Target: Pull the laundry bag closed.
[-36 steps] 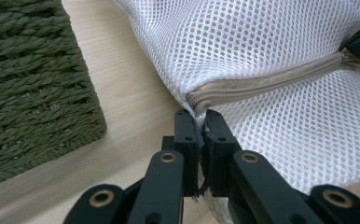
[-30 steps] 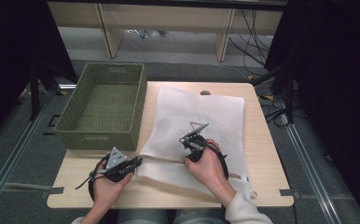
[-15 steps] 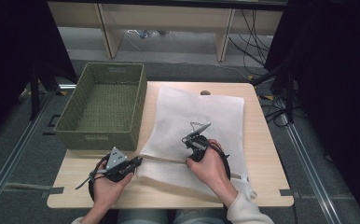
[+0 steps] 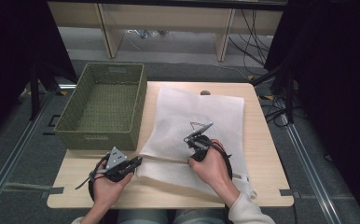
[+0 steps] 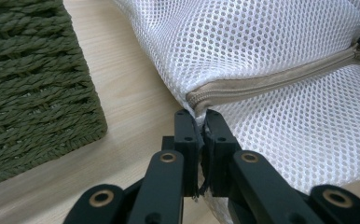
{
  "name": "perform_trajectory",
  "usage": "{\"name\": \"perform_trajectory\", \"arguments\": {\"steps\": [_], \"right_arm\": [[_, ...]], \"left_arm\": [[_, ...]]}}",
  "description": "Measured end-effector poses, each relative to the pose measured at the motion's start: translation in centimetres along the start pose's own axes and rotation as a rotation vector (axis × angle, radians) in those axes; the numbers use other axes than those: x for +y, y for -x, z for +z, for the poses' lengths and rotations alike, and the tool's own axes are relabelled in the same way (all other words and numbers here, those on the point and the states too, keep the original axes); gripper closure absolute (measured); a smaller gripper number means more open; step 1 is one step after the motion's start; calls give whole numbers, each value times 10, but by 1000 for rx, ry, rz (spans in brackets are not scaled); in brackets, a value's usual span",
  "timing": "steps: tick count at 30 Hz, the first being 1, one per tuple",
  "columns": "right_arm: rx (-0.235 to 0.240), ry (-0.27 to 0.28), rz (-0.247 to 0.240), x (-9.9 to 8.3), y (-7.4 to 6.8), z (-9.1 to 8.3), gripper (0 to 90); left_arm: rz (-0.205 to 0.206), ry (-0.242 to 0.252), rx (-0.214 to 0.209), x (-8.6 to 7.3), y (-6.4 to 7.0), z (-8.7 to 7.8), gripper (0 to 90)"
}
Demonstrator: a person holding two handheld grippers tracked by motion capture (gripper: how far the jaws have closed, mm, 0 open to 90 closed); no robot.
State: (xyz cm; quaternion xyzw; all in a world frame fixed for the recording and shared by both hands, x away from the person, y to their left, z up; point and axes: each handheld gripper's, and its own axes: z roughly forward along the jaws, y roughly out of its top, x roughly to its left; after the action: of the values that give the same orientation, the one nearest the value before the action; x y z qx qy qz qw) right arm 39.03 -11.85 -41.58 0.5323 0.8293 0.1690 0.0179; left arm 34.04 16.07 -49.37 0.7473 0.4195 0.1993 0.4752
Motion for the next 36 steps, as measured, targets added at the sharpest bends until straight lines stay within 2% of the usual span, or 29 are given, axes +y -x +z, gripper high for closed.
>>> {"name": "perform_trajectory", "arguments": {"steps": [3, 4, 8, 11, 13, 14, 15, 17, 18, 19, 20, 21, 23, 24, 25, 26, 27, 29, 30, 32, 33, 35, 36], "right_arm": [[2, 2, -13, 0, 4, 0, 873], [11, 4, 1, -1, 3, 0, 873], [11, 5, -5, -1, 3, 0, 873], [4, -14, 15, -1, 3, -1, 873], [2, -2, -5, -1, 6, -1, 873], [6, -8, 23, -1, 4, -1, 873], [4, 5, -8, -1, 6, -1, 873], [4, 4, -7, -1, 6, -1, 873], [6, 12, -28, -1, 7, 0, 873], [0, 1, 6, -1, 5, -1, 873], [5, -7, 14, -1, 4, -1, 873], [-12, -10, 18, -1, 4, -1, 873], [3, -10, 24, -1, 5, -2, 873], [-16, -6, 32, -2, 5, -2, 873], [-8, -5, 27, -2, 6, -1, 873], [-6, 2, 3, -2, 8, -1, 873], [0, 5, -15, -2, 9, -1, 873], [-3, 2, -7, -2, 9, -1, 873], [-10, -2, 14, -2, 7, -1, 873], [-1, 8, -20, -2, 9, -1, 873], [-2, 6, -16, -2, 9, -1, 873], [-9, 1, -7, -2, 9, -1, 873], [-3, -5, -1, -2, 9, -1, 873]], "left_arm": [[1, -1, 1, 0, 0, 0, 845], [1, -1, 1, 0, 0, 0, 845], [-1, 2, 0, 0, 0, 0, 845], [0, 2, 0, 0, 0, 0, 846], [-10, 3, -1, 0, 1, 0, 845], [-13, 2, 4, 0, 1, 0, 845], [1, 3, -1, 0, 0, 0, 845], [0, 3, -1, 0, 0, 0, 845], [-11, 4, -1, 0, 1, 0, 846], [-13, 4, 0, 0, 1, 0, 845], [-11, 3, 1, 0, 1, 0, 845], [-15, 4, 2, 0, 1, 0, 845], [2, 1, 0, 0, 0, 0, 845], [-2, 2, 1, 0, 0, 0, 845], [1, 3, -1, 0, 0, 0, 845], [-14, 3, 2, 0, 1, 0, 845], [-12, 3, 1, 0, 1, 0, 846], [2, 2, 0, 0, 0, 0, 845], [0, 2, 0, 0, 0, 0, 846], [-4, 3, 0, 0, 0, 0, 846], [-17, 3, 3, 0, 1, 0, 846], [1, 2, 1, 0, 0, 0, 845], [-5, 2, 1, 0, 0, 0, 846]]}}
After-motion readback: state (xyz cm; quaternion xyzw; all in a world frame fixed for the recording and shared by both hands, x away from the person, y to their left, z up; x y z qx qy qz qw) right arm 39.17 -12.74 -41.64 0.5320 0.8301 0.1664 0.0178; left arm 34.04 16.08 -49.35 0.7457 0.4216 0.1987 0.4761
